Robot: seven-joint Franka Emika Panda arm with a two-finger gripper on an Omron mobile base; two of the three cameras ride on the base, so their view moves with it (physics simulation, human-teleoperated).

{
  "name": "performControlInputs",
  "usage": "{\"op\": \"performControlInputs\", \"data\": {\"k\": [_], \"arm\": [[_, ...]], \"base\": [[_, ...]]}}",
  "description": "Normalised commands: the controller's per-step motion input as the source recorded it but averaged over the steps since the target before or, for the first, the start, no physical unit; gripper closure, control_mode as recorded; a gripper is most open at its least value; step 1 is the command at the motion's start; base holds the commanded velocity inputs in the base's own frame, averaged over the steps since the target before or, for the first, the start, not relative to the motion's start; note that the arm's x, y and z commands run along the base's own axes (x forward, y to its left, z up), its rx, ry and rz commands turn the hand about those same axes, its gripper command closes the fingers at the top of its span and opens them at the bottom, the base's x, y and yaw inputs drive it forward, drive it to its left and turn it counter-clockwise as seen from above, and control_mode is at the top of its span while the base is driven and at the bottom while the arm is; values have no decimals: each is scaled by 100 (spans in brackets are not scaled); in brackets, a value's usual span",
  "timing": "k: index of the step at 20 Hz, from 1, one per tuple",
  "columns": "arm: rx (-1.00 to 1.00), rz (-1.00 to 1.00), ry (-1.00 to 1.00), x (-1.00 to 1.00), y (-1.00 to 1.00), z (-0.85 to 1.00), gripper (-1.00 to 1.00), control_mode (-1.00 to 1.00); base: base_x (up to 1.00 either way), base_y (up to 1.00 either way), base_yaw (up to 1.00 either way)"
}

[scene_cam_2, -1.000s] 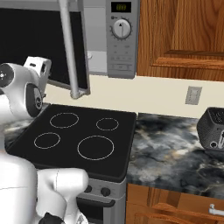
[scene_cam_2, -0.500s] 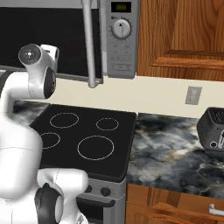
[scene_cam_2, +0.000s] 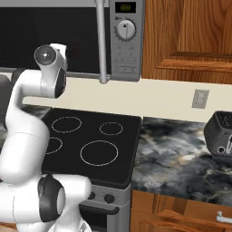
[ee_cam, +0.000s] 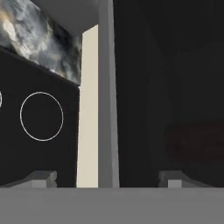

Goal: Place the microwavable item in the microwave. Then, close the microwave door and press the start button.

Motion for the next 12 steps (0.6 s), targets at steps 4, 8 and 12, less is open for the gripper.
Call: {"op": "performControlInputs", "data": {"k": [4, 8, 12], "arm": [[-2, 4, -3, 63, 1, -31, -100, -100], [-3, 6, 0, 27, 4, -24, -100, -100], [0, 14, -9, -80, -8, -2, -100, -100]], "base": [[0, 0, 0], [0, 0, 0], [0, 0, 0]]}}
